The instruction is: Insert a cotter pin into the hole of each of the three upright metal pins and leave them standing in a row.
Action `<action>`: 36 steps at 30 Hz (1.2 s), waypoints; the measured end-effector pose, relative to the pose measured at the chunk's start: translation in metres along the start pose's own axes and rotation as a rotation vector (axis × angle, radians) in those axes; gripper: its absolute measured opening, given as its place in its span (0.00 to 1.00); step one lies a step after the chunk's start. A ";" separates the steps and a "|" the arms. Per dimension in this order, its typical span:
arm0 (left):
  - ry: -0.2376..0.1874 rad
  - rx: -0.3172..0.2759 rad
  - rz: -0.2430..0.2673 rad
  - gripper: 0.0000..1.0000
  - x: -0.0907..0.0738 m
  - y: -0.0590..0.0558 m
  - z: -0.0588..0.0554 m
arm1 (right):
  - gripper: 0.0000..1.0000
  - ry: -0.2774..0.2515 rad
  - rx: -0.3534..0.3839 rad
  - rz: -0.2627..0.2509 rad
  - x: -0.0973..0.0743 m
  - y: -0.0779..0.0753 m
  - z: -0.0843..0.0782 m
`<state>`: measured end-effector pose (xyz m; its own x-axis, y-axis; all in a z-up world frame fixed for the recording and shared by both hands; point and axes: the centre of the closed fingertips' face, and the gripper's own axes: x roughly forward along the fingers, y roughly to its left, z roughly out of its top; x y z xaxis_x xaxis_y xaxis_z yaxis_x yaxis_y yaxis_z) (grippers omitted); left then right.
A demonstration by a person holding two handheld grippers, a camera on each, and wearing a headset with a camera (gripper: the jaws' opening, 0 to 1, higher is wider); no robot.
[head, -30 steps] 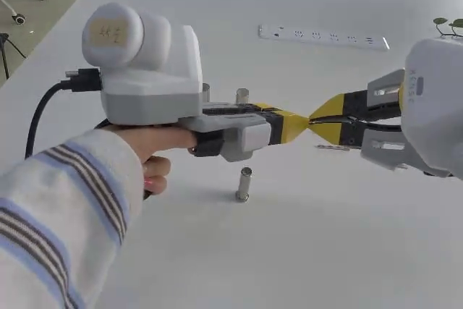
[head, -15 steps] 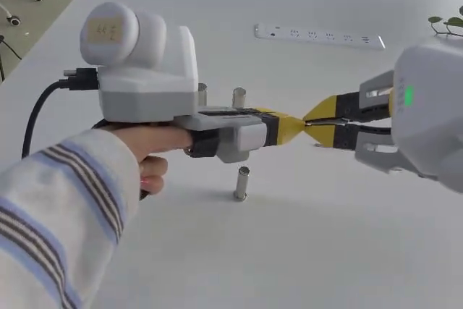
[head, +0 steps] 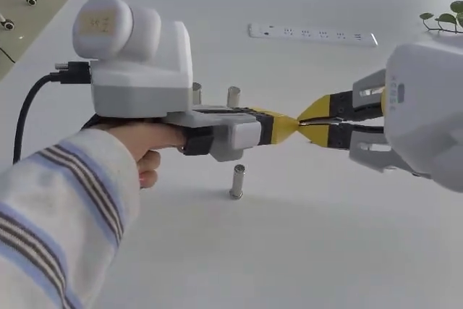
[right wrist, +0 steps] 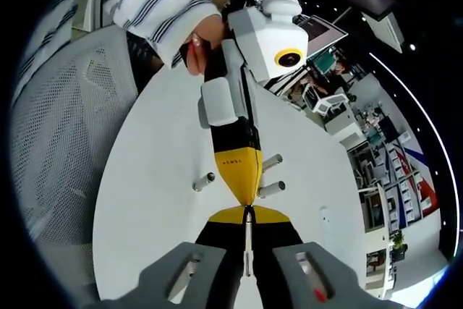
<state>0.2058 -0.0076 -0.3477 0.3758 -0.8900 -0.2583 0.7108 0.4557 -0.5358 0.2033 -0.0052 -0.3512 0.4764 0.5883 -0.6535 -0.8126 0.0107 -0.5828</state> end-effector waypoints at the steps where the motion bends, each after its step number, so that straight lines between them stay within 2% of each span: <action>1: -0.001 -0.001 0.000 0.00 0.000 0.000 0.000 | 0.00 -0.004 0.006 -0.005 -0.001 0.000 0.000; 4: -0.004 -0.004 -0.002 0.00 0.001 -0.003 -0.001 | 0.00 -0.003 0.007 -0.007 -0.003 0.001 -0.001; 8: -0.005 0.023 -0.004 0.00 0.002 -0.005 -0.001 | 0.00 -0.003 0.020 -0.019 -0.006 0.002 -0.002; 18: 0.024 0.052 -0.017 0.00 0.006 -0.010 -0.010 | 0.00 -0.002 0.050 -0.025 -0.010 0.011 -0.008; 20: 0.028 0.054 -0.015 0.00 0.006 -0.010 -0.012 | 0.00 -0.006 0.078 -0.026 -0.011 0.013 -0.010; 24: 0.034 0.056 -0.017 0.00 0.005 -0.010 -0.013 | 0.08 -0.008 0.132 -0.033 -0.014 0.014 -0.016; 27: 0.039 0.064 -0.012 0.00 0.004 -0.009 -0.014 | 0.15 -0.006 0.216 -0.038 -0.014 0.014 -0.023; 28: 0.039 0.069 -0.013 0.00 0.003 -0.009 -0.014 | 0.16 -0.007 0.240 -0.026 -0.014 0.016 -0.025; 32: 0.044 0.108 -0.014 0.00 0.001 -0.009 -0.014 | 0.16 -0.056 0.414 0.005 -0.014 0.019 -0.025; 36: 0.052 0.124 -0.022 0.00 -0.002 -0.011 -0.014 | 0.18 -0.097 0.541 0.045 -0.014 0.022 -0.026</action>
<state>0.1889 -0.0111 -0.3531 0.3302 -0.8981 -0.2905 0.7877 0.4318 -0.4395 0.1878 -0.0336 -0.3671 0.4253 0.6693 -0.6093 -0.9001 0.3835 -0.2070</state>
